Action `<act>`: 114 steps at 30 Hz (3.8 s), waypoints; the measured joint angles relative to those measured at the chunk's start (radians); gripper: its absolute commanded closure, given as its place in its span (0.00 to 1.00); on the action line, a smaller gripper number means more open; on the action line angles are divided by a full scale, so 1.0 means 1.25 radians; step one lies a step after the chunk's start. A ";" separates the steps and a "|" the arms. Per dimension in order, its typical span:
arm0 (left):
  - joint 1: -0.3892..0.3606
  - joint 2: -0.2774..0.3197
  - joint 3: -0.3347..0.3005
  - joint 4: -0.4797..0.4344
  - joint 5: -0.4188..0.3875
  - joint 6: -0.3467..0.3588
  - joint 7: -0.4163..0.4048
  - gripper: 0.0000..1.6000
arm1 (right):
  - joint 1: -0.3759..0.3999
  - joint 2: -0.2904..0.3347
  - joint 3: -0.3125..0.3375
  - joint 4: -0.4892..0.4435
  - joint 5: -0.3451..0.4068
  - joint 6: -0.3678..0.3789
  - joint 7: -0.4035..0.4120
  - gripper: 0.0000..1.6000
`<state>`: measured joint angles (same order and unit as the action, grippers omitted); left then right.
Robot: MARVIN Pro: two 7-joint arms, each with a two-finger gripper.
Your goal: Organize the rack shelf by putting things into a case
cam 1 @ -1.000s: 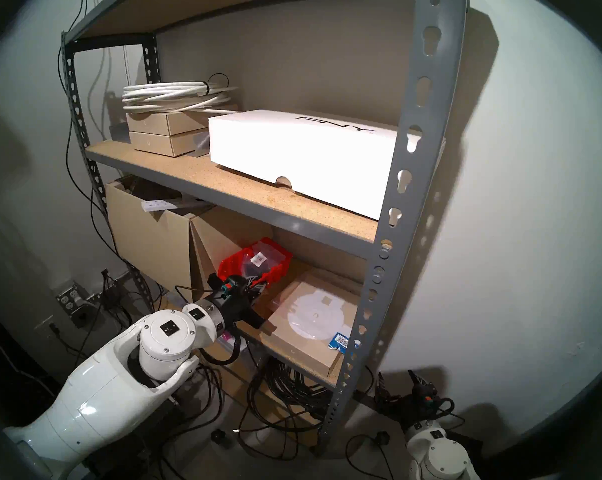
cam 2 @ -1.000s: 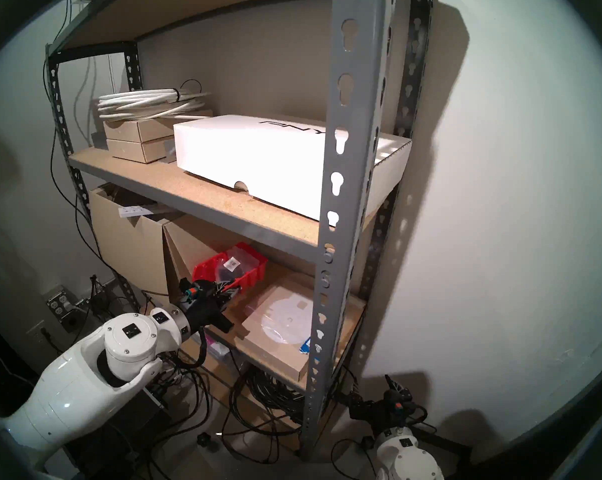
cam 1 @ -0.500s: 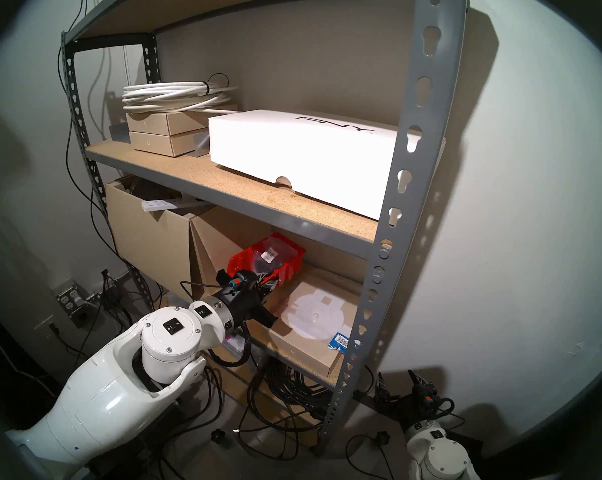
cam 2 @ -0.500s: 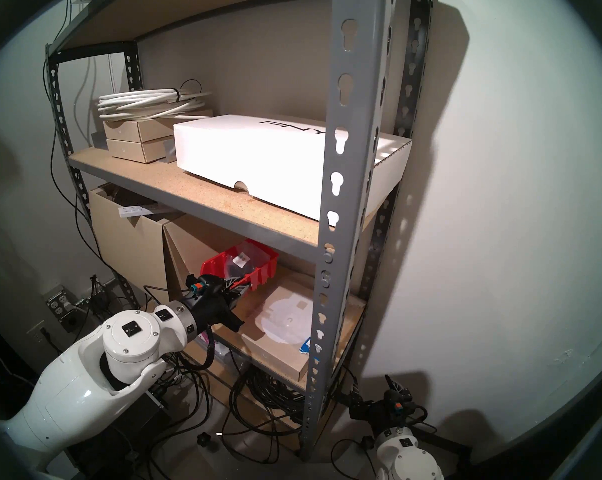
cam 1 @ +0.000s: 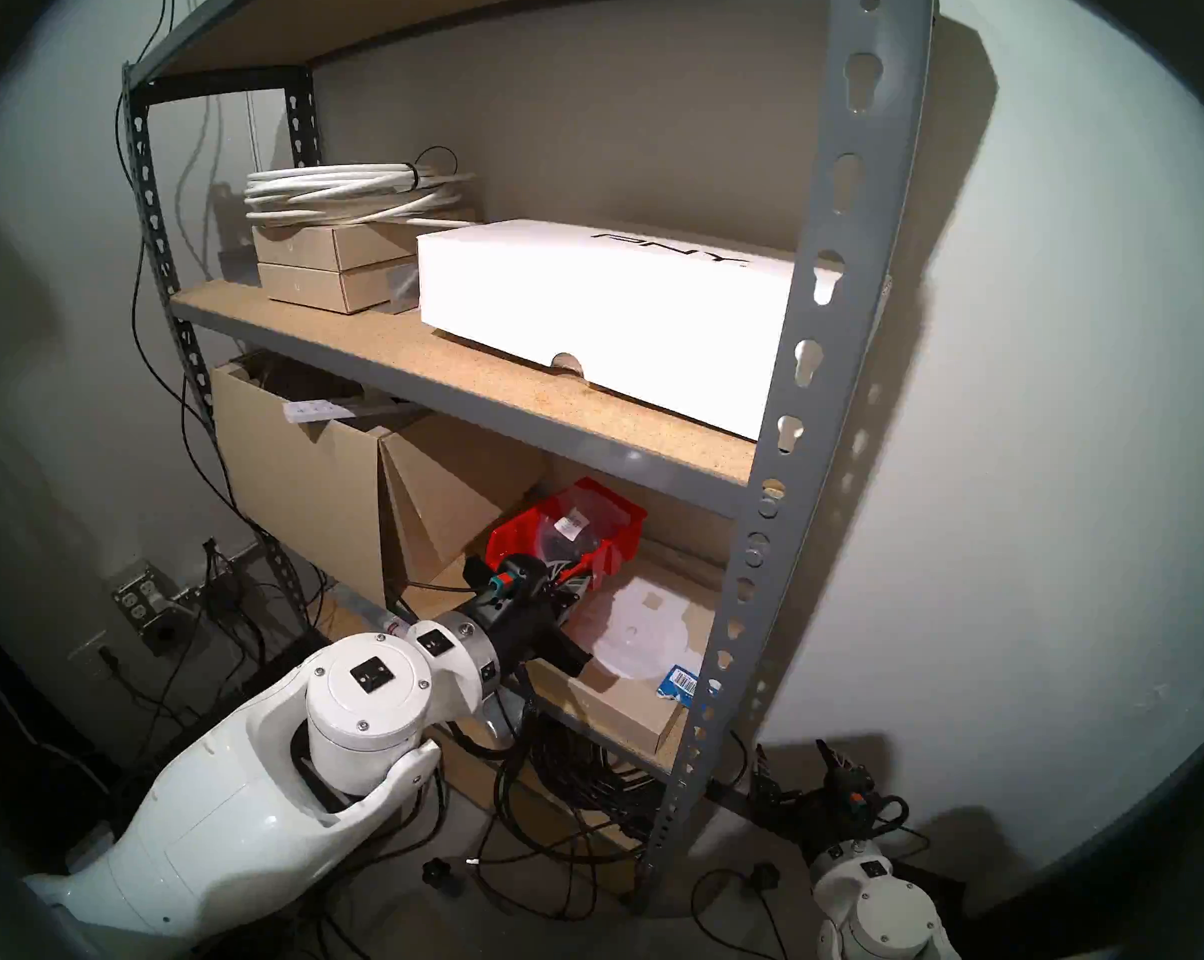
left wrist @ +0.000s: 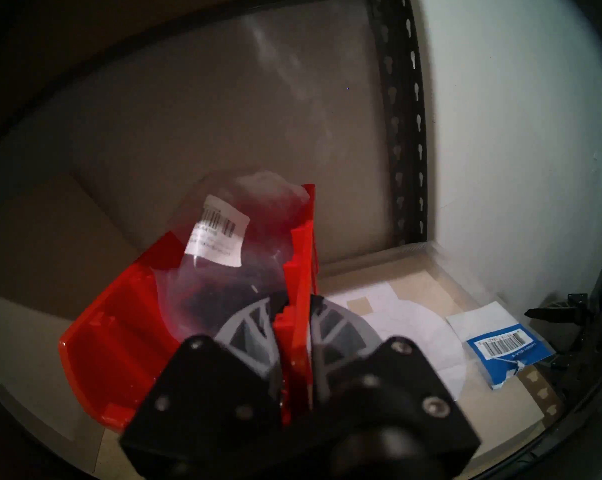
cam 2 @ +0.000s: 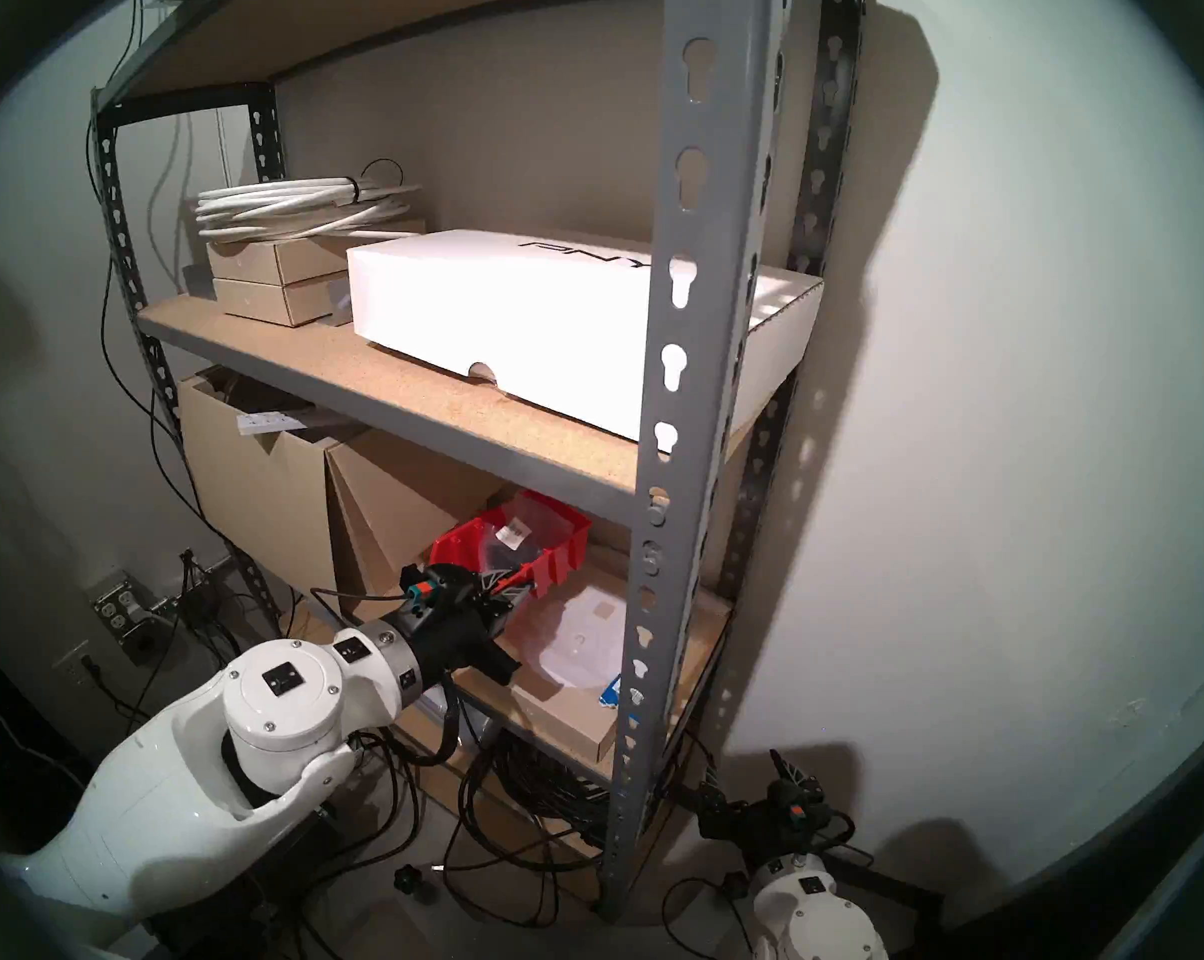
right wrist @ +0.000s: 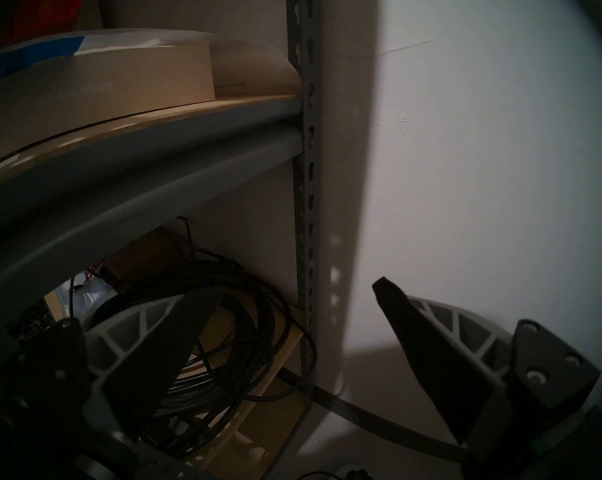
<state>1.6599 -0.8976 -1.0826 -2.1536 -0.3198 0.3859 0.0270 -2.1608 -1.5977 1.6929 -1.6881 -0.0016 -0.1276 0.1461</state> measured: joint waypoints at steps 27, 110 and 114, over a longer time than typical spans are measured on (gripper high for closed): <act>0.001 -0.077 0.104 0.018 0.037 0.001 0.089 1.00 | 0.000 0.000 0.000 0.000 0.000 0.000 0.000 0.00; 0.087 -0.017 0.071 -0.084 0.033 -0.074 0.155 0.00 | 0.000 0.000 0.000 0.000 0.000 0.000 0.000 0.00; 0.107 0.004 0.036 -0.100 0.016 -0.102 0.161 0.00 | 0.000 0.000 0.000 0.000 0.000 0.000 0.000 0.00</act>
<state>1.7931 -0.8932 -1.0376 -2.2783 -0.3000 0.2588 0.2287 -2.1608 -1.5977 1.6929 -1.6881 -0.0016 -0.1276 0.1461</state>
